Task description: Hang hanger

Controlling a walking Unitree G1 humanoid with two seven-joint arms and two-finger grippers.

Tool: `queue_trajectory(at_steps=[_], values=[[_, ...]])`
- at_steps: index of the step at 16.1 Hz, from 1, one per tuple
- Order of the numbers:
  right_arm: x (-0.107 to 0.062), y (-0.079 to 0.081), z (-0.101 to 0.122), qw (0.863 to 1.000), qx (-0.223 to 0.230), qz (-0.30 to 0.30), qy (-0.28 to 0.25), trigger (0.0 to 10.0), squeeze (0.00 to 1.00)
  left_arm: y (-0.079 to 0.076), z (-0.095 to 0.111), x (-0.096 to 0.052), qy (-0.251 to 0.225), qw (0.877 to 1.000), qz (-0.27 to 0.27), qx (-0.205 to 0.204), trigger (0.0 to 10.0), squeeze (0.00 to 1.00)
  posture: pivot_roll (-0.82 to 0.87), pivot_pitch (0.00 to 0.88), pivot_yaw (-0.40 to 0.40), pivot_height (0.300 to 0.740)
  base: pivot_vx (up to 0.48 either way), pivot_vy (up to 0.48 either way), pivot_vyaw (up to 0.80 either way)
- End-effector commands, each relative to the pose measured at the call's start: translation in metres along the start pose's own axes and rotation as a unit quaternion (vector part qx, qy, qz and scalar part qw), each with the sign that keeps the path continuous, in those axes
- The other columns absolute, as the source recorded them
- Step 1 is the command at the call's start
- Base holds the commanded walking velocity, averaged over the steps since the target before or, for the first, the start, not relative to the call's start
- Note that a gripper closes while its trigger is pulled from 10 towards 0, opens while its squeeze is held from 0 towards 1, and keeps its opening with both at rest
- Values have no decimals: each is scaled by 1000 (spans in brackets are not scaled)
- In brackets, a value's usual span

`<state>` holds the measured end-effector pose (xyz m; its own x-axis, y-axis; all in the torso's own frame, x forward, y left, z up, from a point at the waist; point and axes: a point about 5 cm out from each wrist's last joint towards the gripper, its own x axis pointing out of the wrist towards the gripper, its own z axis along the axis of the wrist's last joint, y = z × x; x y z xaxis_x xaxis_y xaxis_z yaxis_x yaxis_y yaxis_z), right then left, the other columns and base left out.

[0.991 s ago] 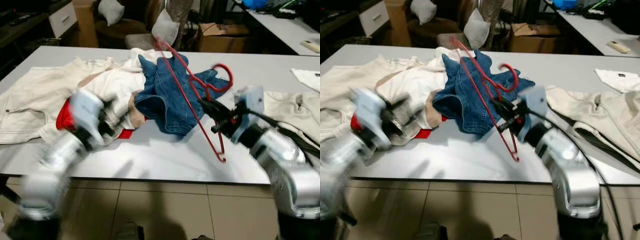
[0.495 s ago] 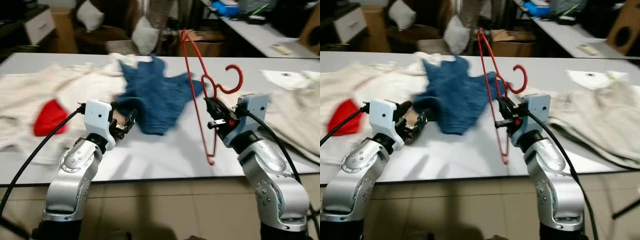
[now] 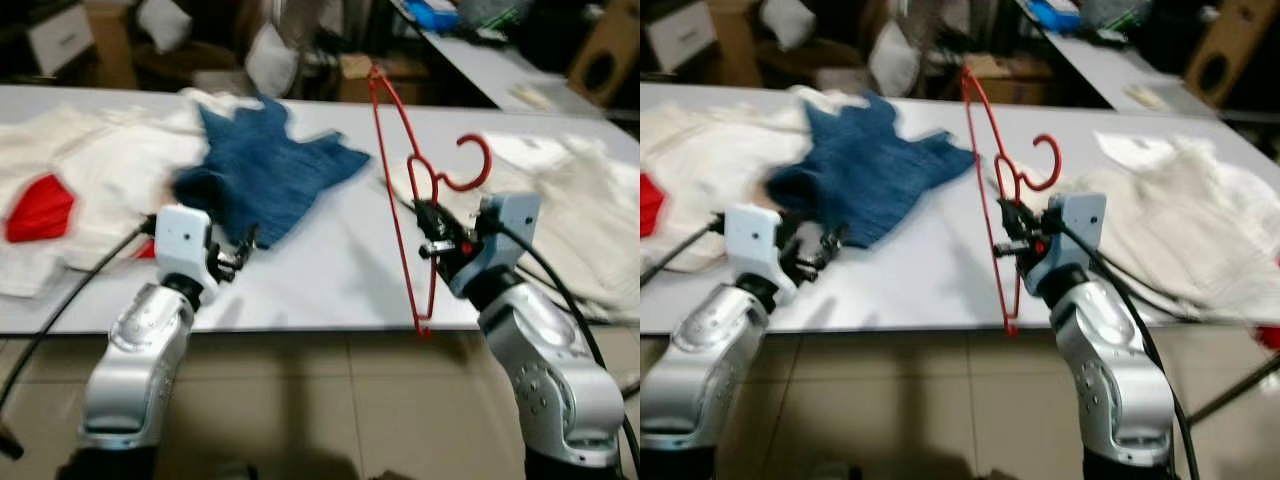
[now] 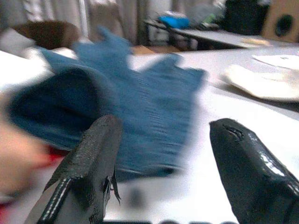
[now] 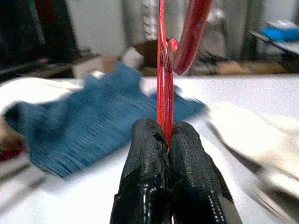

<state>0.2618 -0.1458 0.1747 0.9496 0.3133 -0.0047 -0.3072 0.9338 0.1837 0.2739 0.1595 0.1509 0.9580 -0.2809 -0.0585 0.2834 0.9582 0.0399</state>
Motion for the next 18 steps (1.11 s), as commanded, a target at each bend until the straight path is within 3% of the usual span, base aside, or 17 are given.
queue_trajectory(at_steps=[1,4,12,18], values=[[0,0,1,1000,3,1,1,10000,0,-3,2,2,-1,1000,-8,2,10000,180,-72,0,-23,705,0,-259,0],[0,-2,7,1000,-10,-6,-15,10000,0,-13,1,7,0,1000,-31,4,10000,180,-84,0,-3,705,0,-255,0],[-1,-1,3,1000,-22,-7,-1,10000,0,-10,1,7,0,1000,-27,11,10000,176,-86,0,-19,705,0,-259,0],[-10,-9,-1,999,-37,-20,13,10000,0,-13,-1,9,-2,999,-33,7,10000,169,-95,0,-6,705,0,-213,-771]])
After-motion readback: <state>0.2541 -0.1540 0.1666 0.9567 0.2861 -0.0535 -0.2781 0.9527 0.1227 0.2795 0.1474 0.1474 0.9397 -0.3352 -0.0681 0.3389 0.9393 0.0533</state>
